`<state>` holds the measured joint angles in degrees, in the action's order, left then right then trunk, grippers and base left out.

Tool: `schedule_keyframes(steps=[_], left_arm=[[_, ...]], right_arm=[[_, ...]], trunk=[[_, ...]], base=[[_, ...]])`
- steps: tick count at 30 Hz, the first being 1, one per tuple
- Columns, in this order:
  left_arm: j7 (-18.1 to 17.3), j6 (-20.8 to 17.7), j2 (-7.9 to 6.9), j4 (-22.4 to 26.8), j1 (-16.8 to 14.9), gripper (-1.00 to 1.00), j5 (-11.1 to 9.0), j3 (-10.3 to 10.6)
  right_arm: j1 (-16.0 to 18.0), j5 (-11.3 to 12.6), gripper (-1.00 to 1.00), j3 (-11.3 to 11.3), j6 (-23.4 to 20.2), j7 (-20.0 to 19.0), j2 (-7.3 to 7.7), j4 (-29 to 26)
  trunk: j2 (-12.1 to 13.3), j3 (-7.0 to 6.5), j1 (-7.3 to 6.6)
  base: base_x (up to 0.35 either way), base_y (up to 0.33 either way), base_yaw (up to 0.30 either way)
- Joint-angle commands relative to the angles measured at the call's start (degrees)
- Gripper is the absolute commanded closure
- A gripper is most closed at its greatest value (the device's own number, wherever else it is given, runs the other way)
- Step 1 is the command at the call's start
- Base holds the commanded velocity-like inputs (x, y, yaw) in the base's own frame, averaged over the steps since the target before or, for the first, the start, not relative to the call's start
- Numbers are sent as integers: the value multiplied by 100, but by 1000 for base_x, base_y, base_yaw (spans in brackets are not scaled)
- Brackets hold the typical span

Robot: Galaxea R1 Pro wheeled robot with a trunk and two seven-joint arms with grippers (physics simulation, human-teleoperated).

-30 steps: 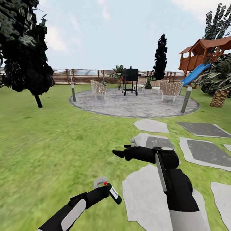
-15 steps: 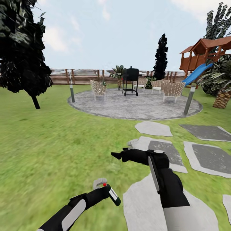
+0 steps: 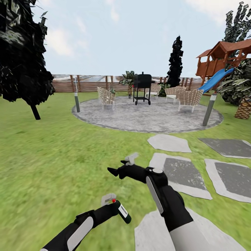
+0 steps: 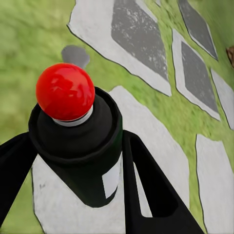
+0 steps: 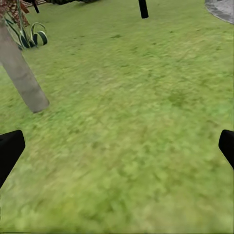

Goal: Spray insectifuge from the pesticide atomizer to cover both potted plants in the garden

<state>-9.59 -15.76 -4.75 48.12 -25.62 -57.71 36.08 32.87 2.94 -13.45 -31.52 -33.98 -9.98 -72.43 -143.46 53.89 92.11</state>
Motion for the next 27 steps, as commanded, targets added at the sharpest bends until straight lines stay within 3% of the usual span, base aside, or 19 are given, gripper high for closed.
schedule_keyframes(steps=[1, 6, 10, 27], left_arm=[[1, -15, -3, 4, -5, 100, -48, 13], [-5, -15, 8, 4, -5, 100, -48, 13], [-7, -15, 9, 4, -5, 100, -48, 13], [-30, 27, -20, 15, -5, 100, -68, 10]], right_arm=[[-9, 32, -100, -68, -165, 2, -2, -120], [-62, 46, -100, -161, -813, 5, 11, -879], [-63, 43, -100, -163, -1091, 9, 13, -1050], [-70, -18, -100, -141, -1227, 23, 21, -1378]], trunk=[[-2, 6, 2], [-2, 6, 2], [-2, 6, 2], [-2, 6, 2]], base=[[340, 0, 0], [341, 0, 0], [341, 0, 0], [307, 0, 0]])
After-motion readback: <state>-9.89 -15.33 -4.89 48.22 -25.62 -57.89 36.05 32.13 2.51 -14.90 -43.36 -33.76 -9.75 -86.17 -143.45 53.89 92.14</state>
